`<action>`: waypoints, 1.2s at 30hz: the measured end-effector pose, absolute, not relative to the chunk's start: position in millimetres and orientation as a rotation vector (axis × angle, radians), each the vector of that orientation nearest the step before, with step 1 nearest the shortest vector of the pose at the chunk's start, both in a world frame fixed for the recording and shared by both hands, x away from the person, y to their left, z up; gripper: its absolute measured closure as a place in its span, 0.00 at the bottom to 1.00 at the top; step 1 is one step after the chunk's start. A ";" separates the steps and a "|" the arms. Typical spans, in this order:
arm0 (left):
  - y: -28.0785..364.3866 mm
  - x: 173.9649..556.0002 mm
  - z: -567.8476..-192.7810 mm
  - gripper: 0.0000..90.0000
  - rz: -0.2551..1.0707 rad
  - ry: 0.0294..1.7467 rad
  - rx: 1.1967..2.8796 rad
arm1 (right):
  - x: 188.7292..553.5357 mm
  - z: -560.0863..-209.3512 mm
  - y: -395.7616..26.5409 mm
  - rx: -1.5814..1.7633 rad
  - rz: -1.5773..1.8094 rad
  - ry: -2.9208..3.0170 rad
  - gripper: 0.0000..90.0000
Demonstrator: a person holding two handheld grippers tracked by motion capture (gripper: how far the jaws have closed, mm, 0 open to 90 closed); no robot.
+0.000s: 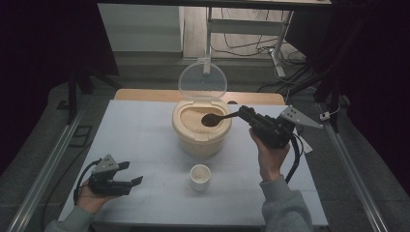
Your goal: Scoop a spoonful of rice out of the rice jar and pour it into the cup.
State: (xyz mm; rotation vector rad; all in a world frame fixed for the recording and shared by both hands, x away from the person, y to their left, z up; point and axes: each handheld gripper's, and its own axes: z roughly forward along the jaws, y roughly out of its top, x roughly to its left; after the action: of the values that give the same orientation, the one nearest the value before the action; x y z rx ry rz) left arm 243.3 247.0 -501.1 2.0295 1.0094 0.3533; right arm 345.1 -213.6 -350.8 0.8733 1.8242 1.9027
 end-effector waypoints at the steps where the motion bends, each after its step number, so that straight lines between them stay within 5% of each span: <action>1: 247.3 243.3 -501.1 0.25 0.353 1.009 2.030 | 349.2 -351.3 -211.8 0.882 1.876 1.828 0.93; 18: 246.9 243.8 -502.1 0.25 0.351 1.008 2.036 | 373.9 -363.7 -179.9 0.872 1.473 1.886 0.93; 36: 246.6 244.1 -502.3 0.25 0.351 1.005 2.039 | 401.6 -400.8 -192.6 1.349 1.809 1.847 0.92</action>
State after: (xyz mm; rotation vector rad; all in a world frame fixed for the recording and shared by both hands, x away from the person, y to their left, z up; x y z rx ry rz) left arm 244.1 246.6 -502.3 2.0395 1.0049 0.3513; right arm 401.6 -192.6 -400.8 1.3488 1.8470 1.8093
